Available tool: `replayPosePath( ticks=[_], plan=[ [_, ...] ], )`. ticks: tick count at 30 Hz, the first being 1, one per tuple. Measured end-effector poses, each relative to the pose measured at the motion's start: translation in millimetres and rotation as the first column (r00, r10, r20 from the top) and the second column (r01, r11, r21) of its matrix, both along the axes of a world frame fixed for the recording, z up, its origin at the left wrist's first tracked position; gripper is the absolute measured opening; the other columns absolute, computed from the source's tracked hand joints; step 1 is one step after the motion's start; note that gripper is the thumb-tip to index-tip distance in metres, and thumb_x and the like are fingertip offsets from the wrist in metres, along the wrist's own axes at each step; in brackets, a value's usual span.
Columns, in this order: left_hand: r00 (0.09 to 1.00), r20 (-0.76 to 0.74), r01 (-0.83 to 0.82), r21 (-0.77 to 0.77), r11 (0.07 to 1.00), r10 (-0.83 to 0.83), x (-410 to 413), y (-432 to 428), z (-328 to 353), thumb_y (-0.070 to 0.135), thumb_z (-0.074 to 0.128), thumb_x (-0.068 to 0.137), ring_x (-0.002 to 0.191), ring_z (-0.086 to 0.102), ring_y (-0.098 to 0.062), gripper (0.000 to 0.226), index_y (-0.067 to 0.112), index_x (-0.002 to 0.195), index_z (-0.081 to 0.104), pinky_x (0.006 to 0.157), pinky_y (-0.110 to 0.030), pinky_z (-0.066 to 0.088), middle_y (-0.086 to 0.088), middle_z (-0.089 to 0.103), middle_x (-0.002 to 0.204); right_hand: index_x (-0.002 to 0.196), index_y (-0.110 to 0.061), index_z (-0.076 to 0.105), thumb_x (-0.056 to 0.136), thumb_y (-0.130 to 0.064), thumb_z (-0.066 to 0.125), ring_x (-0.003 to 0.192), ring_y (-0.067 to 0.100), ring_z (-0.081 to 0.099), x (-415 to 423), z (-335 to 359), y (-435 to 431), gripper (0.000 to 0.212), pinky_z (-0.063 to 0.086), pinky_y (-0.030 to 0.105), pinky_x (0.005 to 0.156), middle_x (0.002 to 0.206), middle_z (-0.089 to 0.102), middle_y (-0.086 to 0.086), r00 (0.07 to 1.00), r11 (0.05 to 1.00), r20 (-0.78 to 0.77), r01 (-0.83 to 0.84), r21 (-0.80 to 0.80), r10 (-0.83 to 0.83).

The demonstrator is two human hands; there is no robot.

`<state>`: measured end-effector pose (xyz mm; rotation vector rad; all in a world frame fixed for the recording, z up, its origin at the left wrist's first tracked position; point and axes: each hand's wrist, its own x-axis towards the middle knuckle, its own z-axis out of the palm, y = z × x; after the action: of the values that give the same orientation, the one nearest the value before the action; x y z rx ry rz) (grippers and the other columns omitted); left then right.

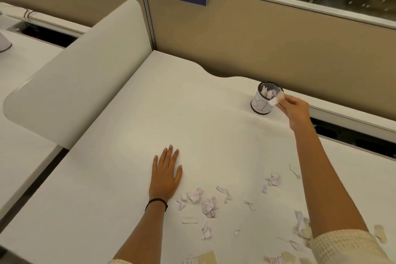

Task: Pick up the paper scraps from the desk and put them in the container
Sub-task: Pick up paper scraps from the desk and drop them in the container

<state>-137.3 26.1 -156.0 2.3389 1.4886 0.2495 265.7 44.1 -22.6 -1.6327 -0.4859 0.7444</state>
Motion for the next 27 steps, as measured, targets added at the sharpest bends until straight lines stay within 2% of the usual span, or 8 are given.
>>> replayPosePath(
  ticks=[4, 6, 9, 15, 18, 20, 23, 27],
  plan=[
    [1.0, -0.014, -0.008, 0.008, 1.0, 0.008, 0, 0, -3, 0.044, 0.015, 0.092, 0.144, 0.0, -0.006, 0.059, 0.026, 0.149, 0.018, 0.118, -0.032, -0.007, 0.009, 0.005, 0.157, 0.119, 0.007, 0.058, 0.091, -0.004, 0.057, 0.076, 0.009, 0.058, 22, 5, 34, 0.03, 0.054, 0.007, 0.064, 0.103, 0.059, 0.011, 0.996, 0.998, 0.073, 0.053, -0.015, -0.052],
    [1.0, -0.012, -0.01, 0.013, 1.0, 0.01, 0, 0, -3, 0.043, 0.016, 0.093, 0.144, 0.003, -0.007, 0.058, 0.026, 0.148, 0.02, 0.118, -0.031, -0.007, 0.009, 0.006, 0.156, 0.117, 0.007, 0.059, 0.091, -0.004, 0.056, 0.084, 0.015, 0.057, 28, 0, 43, 0.029, 0.052, 0.009, 0.063, 0.106, 0.061, 0.014, 0.985, 0.996, 0.168, 0.043, -0.082, -0.029],
    [1.0, -0.004, -0.01, 0.017, 1.0, 0.01, 1, 0, -2, 0.043, 0.017, 0.093, 0.144, 0.005, -0.008, 0.058, 0.025, 0.148, 0.021, 0.118, -0.034, -0.004, 0.008, 0.008, 0.156, 0.113, 0.002, 0.065, 0.09, -0.004, 0.053, 0.095, 0.013, 0.054, 28, -2, 43, 0.026, 0.044, 0.014, 0.076, 0.115, 0.065, 0.019, 0.921, 0.981, 0.378, -0.027, -0.192, 0.099],
    [1.0, 0.002, -0.012, 0.017, 1.0, 0.012, 2, 0, -1, 0.044, 0.017, 0.091, 0.144, 0.007, -0.01, 0.061, 0.023, 0.148, 0.023, 0.119, -0.038, 0.001, 0.005, 0.013, 0.157, 0.103, 0.0, 0.069, 0.09, -0.001, 0.051, 0.107, 0.017, 0.058, 3, -7, -20, 0.023, 0.041, 0.009, 0.09, 0.115, 0.066, 0.015, 0.814, 0.997, 0.579, -0.01, -0.073, 0.05],
    [1.0, 0.004, -0.012, 0.017, 1.0, 0.011, 2, 0, -1, 0.045, 0.016, 0.091, 0.145, 0.008, -0.011, 0.062, 0.022, 0.148, 0.024, 0.119, -0.038, 0.001, 0.003, 0.015, 0.157, 0.11, 0.002, 0.065, 0.093, -0.001, 0.049, 0.121, 0.029, 0.052, 1, -39, -73, 0.024, 0.036, 0.029, 0.105, 0.122, 0.06, 0.019, 0.749, 0.969, 0.646, 0.023, -0.245, 0.145],
    [1.0, 0.011, -0.01, 0.017, 1.0, 0.01, 2, 0, 1, 0.046, 0.015, 0.09, 0.145, 0.008, -0.012, 0.063, 0.022, 0.148, 0.024, 0.119, -0.038, 0.001, 0.002, 0.015, 0.157, 0.122, -0.002, 0.057, 0.095, -0.009, 0.048, 0.13, 0.034, 0.041, 2, -61, -107, 0.029, 0.029, 0.038, 0.111, 0.136, 0.049, 0.021, 0.754, 0.901, 0.606, 0.043, -0.433, 0.255],
    [1.0, 0.023, -0.007, 0.016, 1.0, 0.006, 2, -2, 3, 0.046, 0.014, 0.089, 0.145, 0.009, -0.013, 0.064, 0.021, 0.148, 0.024, 0.119, -0.038, 0.001, 0.001, 0.016, 0.157, 0.137, -0.011, 0.044, 0.097, -0.025, 0.046, 0.139, 0.033, 0.029, -10, -85, -145, 0.042, 0.025, 0.042, 0.113, 0.15, 0.031, 0.018, 0.767, 0.759, 0.479, -0.015, -0.651, 0.426],
    [1.0, 0.021, -0.001, 0.014, 1.0, 0.001, 3, -3, 6, 0.047, 0.012, 0.088, 0.145, 0.011, -0.016, 0.067, 0.019, 0.148, 0.025, 0.119, -0.041, 0.003, -0.001, 0.016, 0.157, 0.137, -0.018, 0.042, 0.097, -0.035, 0.043, 0.144, 0.027, 0.018, -44, -97, -173, 0.043, 0.027, 0.044, 0.112, 0.154, 0.023, 0.011, 0.745, 0.721, 0.451, -0.058, -0.69, 0.492]
  ],
)
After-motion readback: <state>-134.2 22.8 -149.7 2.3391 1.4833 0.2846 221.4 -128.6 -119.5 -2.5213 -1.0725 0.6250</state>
